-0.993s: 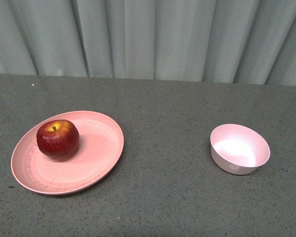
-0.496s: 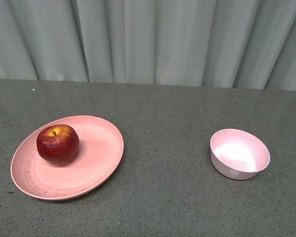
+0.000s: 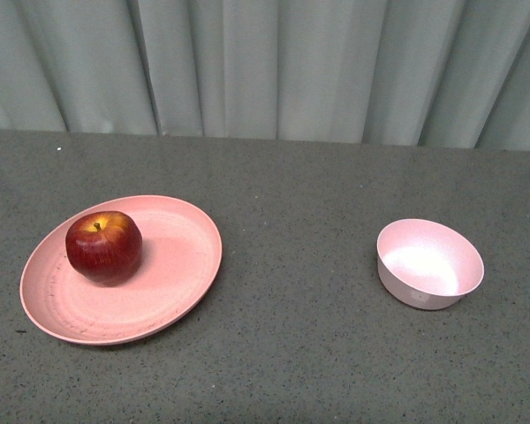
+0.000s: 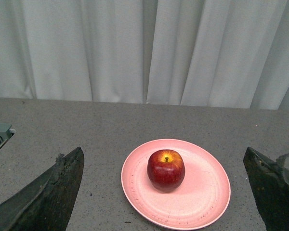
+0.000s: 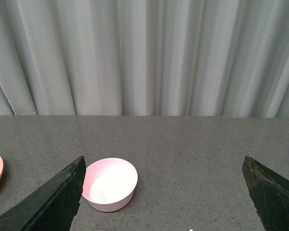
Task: Move apple from plate to bowl
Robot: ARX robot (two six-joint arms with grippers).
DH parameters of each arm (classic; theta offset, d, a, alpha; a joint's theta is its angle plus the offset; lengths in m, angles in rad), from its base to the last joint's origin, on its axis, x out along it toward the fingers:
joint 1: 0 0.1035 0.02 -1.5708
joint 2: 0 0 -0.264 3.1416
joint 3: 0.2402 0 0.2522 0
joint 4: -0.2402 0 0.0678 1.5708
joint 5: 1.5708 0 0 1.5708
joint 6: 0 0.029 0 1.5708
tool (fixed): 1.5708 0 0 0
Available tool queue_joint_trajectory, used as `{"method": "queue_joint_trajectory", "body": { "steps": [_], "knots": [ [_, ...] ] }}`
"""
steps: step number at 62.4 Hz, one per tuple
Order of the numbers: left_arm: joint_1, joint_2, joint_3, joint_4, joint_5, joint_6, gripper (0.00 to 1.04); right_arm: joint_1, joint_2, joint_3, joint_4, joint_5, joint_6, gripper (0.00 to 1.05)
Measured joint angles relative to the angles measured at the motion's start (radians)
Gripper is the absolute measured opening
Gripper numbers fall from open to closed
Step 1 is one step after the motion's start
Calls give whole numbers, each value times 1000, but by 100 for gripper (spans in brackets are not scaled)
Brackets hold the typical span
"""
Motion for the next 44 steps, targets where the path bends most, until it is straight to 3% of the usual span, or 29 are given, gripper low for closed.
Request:
{"method": "queue_joint_trajectory", "body": {
  "steps": [23, 29, 35, 44],
  "knots": [
    [0, 0, 0, 0, 0, 0, 98, 0, 0, 0, 0, 1, 0, 95],
    [0, 0, 0, 0, -1, 0, 98, 38, 81, 16, -31, 142, -35, 95],
    [0, 0, 0, 0, 0, 0, 98, 33, 266, 46, 38, 76, -36, 95],
    [0, 0, 0, 0, 0, 0, 98, 13, 699, 151, 269, -63, -63, 95]
  ]
}}
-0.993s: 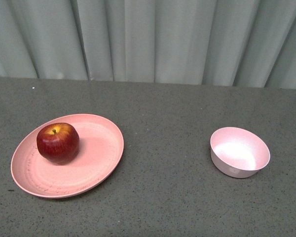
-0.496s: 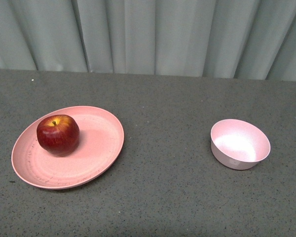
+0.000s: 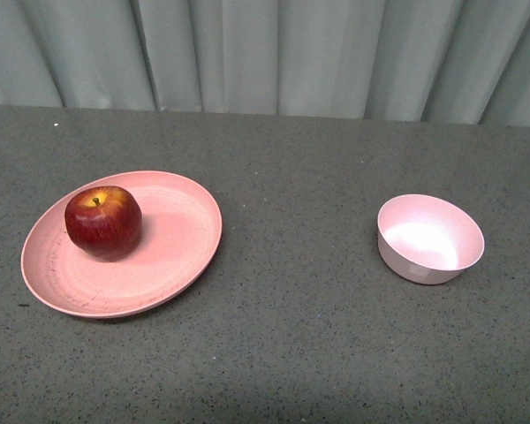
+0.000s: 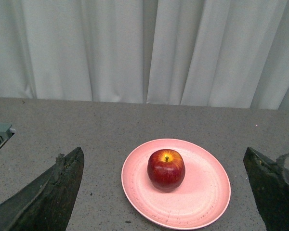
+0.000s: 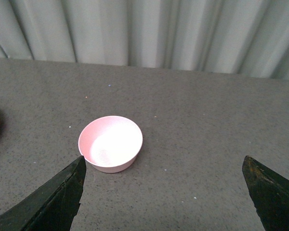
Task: Move apple from plate to bowl
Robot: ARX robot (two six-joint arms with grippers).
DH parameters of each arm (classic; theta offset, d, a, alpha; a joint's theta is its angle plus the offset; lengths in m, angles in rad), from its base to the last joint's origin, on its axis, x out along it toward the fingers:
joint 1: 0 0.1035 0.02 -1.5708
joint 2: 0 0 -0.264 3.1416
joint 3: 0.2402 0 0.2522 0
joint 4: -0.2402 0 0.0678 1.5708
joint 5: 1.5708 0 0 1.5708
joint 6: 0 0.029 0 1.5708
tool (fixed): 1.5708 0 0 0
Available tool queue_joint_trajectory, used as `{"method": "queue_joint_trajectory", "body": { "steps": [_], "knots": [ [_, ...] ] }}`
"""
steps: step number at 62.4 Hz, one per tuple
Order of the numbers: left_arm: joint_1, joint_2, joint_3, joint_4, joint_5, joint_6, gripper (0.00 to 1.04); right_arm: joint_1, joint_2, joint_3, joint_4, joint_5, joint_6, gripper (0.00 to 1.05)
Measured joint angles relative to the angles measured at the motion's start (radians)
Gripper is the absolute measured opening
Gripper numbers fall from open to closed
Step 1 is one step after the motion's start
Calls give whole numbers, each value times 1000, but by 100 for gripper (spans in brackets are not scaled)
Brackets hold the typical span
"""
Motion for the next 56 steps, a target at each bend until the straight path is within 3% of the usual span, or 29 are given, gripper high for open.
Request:
{"method": "queue_joint_trajectory", "body": {
  "steps": [9, 19, 40, 56],
  "knots": [
    [0, 0, 0, 0, 0, 0, 98, 6, 383, 158, 16, -75, -78, 95],
    [0, 0, 0, 0, 0, 0, 98, 42, 688, 338, -66, -82, -172, 95],
    [0, 0, 0, 0, 0, 0, 98, 122, 1083, 637, -221, -88, -343, 95],
    [0, 0, 0, 0, 0, 0, 98, 162, 1282, 771, -220, -73, -370, 95]
  ]
}}
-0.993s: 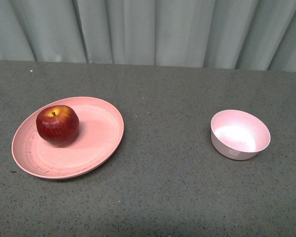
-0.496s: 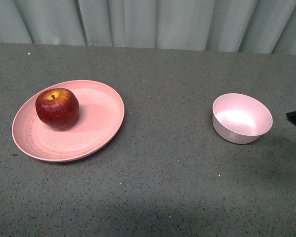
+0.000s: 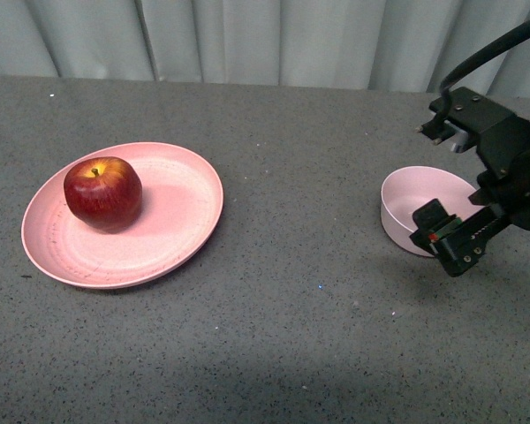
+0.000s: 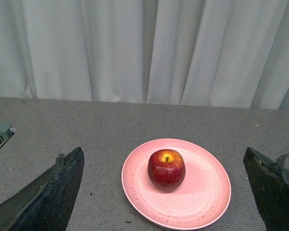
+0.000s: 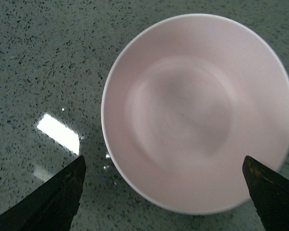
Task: Move apple from plate to bowl
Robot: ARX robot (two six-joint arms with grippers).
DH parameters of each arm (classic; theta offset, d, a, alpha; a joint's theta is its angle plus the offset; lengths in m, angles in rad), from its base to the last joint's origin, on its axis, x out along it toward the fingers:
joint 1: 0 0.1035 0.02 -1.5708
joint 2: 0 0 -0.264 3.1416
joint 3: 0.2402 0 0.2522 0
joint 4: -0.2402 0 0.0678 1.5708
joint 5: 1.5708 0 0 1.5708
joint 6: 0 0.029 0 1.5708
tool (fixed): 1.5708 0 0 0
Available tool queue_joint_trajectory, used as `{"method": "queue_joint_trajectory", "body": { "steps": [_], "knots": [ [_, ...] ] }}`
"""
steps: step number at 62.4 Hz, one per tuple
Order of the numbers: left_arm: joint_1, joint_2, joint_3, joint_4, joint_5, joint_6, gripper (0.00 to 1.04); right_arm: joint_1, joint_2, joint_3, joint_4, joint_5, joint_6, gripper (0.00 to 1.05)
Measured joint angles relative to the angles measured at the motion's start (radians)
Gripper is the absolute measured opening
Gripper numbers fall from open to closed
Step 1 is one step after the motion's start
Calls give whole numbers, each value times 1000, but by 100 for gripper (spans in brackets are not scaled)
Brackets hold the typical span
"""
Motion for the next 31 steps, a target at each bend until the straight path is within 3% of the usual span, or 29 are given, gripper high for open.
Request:
{"method": "queue_joint_trajectory", "body": {
  "steps": [22, 31],
  "knots": [
    [0, 0, 0, 0, 0, 0, 98, 36, 133, 127, -33, 3, -6, 95],
    [0, 0, 0, 0, 0, 0, 98, 35, 143, 154, -40, 6, -8, 72]
  ]
}}
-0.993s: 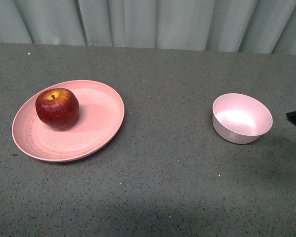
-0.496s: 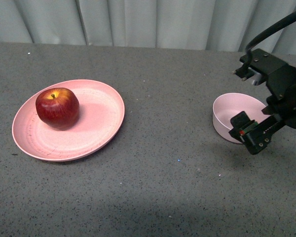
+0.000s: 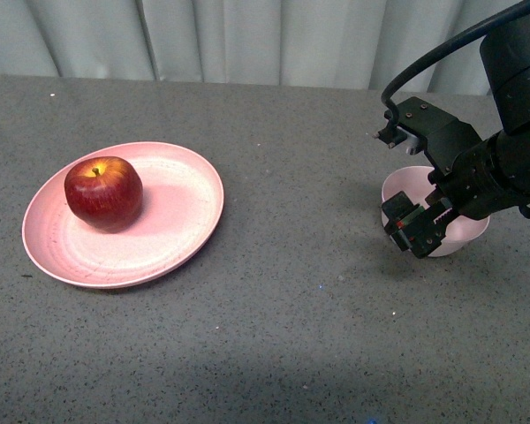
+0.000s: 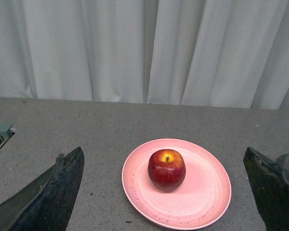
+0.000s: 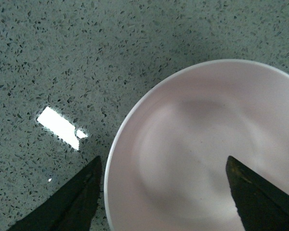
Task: Move apple from plate to bowl
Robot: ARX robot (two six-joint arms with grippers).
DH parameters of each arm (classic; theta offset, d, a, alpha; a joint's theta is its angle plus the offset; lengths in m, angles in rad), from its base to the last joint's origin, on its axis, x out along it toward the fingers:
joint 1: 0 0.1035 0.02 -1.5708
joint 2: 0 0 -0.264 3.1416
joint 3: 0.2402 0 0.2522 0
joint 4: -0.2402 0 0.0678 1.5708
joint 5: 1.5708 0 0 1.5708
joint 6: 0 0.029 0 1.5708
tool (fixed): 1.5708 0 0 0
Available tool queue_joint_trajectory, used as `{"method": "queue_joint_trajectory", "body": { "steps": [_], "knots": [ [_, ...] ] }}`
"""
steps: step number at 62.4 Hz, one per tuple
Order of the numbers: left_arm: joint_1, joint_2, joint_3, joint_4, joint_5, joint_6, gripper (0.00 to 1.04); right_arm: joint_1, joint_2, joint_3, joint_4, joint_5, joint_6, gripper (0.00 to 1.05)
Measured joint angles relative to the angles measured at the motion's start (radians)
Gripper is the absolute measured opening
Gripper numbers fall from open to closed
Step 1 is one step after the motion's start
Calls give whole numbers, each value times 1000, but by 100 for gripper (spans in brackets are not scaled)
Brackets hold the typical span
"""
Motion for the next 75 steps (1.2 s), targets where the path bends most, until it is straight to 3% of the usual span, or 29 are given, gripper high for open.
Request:
{"method": "queue_joint_trajectory", "body": {
  "steps": [28, 53, 75],
  "knots": [
    [0, 0, 0, 0, 0, 0, 98, 0, 1, 14, -14, -2, -2, 1],
    [0, 0, 0, 0, 0, 0, 98, 0, -2, 21, -10, -9, -24, 1],
    [0, 0, 0, 0, 0, 0, 98, 75, -90, 31, -17, -126, -22, 1]
  ]
}}
